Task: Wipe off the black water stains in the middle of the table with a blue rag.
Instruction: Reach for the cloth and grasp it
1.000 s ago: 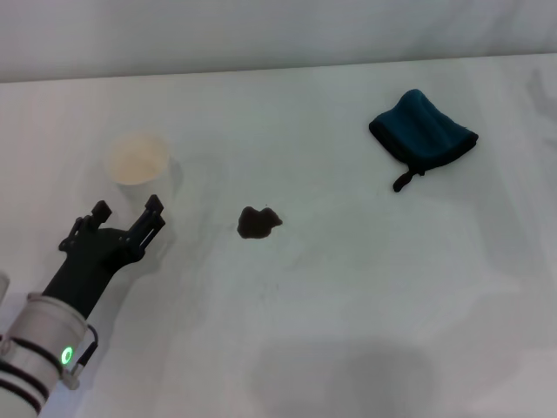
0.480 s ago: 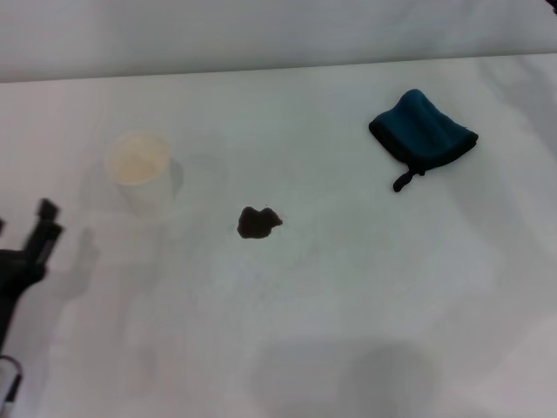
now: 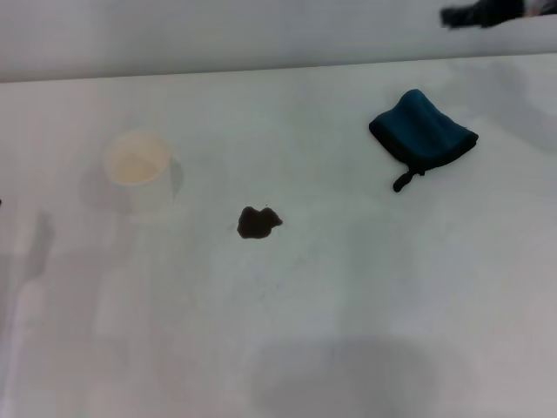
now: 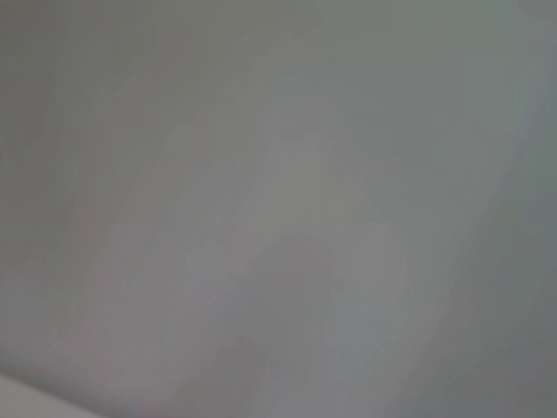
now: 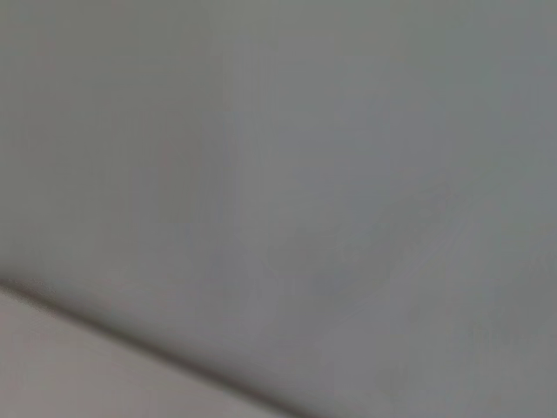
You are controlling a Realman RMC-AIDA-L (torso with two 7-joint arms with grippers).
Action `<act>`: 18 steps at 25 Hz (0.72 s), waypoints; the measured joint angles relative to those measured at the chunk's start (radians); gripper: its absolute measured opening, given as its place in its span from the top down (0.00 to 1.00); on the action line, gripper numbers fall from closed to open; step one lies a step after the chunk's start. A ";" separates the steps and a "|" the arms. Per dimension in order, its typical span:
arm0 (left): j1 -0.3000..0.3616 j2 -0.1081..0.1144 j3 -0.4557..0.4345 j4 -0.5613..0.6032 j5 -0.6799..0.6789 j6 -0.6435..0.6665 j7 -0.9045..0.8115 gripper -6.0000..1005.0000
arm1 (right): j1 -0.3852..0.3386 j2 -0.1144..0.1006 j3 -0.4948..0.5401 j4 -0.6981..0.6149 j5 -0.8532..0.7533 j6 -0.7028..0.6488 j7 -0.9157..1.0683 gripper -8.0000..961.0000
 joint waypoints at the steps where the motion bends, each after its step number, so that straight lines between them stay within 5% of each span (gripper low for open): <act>1: -0.010 0.000 -0.004 -0.004 -0.004 0.001 0.000 0.12 | 0.017 0.016 -0.006 -0.027 -0.082 0.021 0.063 0.18; 5: -0.043 -0.002 -0.006 -0.027 -0.008 0.002 0.004 0.12 | 0.095 0.103 -0.012 -0.112 -0.326 0.131 0.190 0.18; 7: -0.054 -0.003 -0.006 -0.037 -0.009 0.003 0.004 0.12 | 0.121 0.115 -0.047 -0.108 -0.368 0.154 0.228 0.18; 10: -0.067 -0.005 -0.007 -0.046 -0.009 0.004 0.006 0.12 | 0.149 0.111 -0.138 -0.051 -0.402 0.153 0.308 0.18; 18: -0.062 -0.011 -0.057 -0.042 -0.042 0.012 -0.008 0.12 | 0.247 0.117 -0.155 0.186 -0.431 0.033 0.339 0.18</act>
